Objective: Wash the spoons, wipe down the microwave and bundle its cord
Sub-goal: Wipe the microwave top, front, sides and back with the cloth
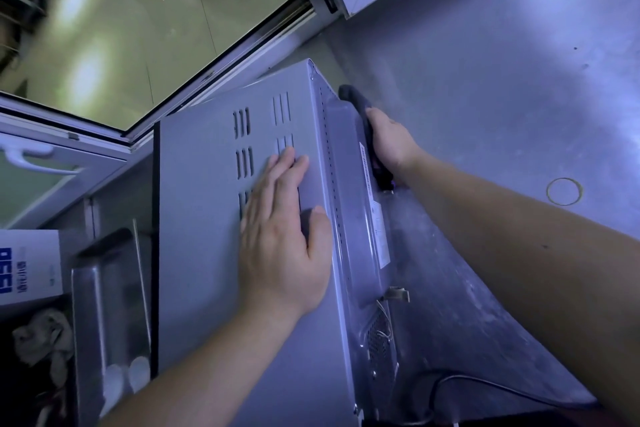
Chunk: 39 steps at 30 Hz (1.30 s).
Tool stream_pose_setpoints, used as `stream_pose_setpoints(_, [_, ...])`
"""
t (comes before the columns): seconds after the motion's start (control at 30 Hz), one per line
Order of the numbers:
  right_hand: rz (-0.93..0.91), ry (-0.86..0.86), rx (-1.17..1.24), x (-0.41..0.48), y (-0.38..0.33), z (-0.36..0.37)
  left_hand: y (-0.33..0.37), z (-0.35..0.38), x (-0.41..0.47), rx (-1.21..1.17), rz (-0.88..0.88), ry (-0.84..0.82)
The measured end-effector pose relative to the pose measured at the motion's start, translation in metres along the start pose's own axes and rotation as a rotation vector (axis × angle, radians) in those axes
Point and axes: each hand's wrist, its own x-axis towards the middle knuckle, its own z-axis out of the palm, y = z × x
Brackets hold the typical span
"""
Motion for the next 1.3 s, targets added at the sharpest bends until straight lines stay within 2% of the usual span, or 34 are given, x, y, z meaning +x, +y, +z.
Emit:
stream_pose_setpoints(0.2, [0.092,0.024,0.021,0.006,0.020,0.001,-0.001,0.000,0.000,-0.002,-0.002,-0.006])
stream_pose_setpoints(0.43, [0.057,-0.012,0.081,0.006,-0.015,-0.007,-0.001,0.000,0.000,-0.009,-0.007,-0.003])
stream_pose_setpoints(0.57, [-0.157,-0.012,-0.009,-0.003,-0.046,0.001,-0.002,0.001,0.001,-0.003,0.002,0.000])
stream_pose_setpoints(0.77, [-0.421,-0.018,0.034,-0.028,-0.062,0.013,-0.001,0.001,0.000,0.006,-0.010,0.010])
stream_pose_setpoints(0.87, [-0.596,-0.010,-0.017,-0.048,-0.046,0.016,0.000,0.001,0.001,0.007,-0.011,0.015])
stream_pose_setpoints(0.97, [-0.810,0.063,-0.286,-0.068,-0.011,0.020,-0.001,0.002,0.001,0.010,0.002,0.022])
stream_pose_setpoints(1.07, [-0.947,0.068,-0.299,-0.095,0.027,0.018,-0.003,0.003,0.001,0.019,0.011,0.029])
stream_pose_setpoints(1.3, [-0.975,-0.074,-0.340,-0.155,0.084,0.011,-0.004,0.001,0.001,-0.046,0.041,0.022])
